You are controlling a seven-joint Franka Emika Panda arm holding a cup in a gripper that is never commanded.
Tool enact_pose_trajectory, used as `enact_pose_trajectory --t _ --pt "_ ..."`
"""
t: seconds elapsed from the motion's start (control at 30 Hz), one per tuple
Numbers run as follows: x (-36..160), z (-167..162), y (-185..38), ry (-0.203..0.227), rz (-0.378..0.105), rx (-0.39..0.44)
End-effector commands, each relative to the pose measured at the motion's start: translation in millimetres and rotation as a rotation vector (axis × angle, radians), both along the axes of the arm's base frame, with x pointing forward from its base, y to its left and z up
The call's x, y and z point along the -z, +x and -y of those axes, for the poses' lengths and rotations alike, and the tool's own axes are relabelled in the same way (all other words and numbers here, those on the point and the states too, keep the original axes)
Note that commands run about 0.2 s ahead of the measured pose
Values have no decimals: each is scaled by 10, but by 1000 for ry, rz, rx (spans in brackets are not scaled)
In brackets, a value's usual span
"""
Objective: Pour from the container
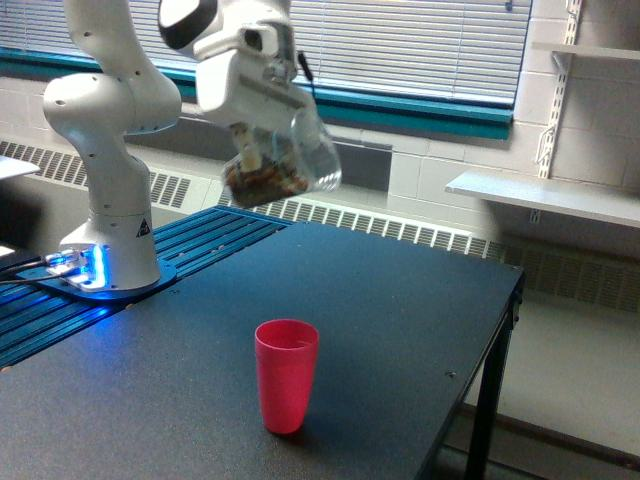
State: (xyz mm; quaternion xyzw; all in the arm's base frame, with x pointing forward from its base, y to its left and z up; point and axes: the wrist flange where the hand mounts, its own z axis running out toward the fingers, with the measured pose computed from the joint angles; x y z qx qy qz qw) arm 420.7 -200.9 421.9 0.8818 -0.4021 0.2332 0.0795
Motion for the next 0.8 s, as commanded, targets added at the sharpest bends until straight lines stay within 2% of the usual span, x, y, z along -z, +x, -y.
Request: enact_pose_trajectory --t 0.03,0.37,0.47,0.8 --pt "108 0 -95 4 -20 12" --pt "359 -30 -146 5 -80 23" --pt "438 -45 -158 16 -105 37" --pt "634 -39 -200 8 -170 90"
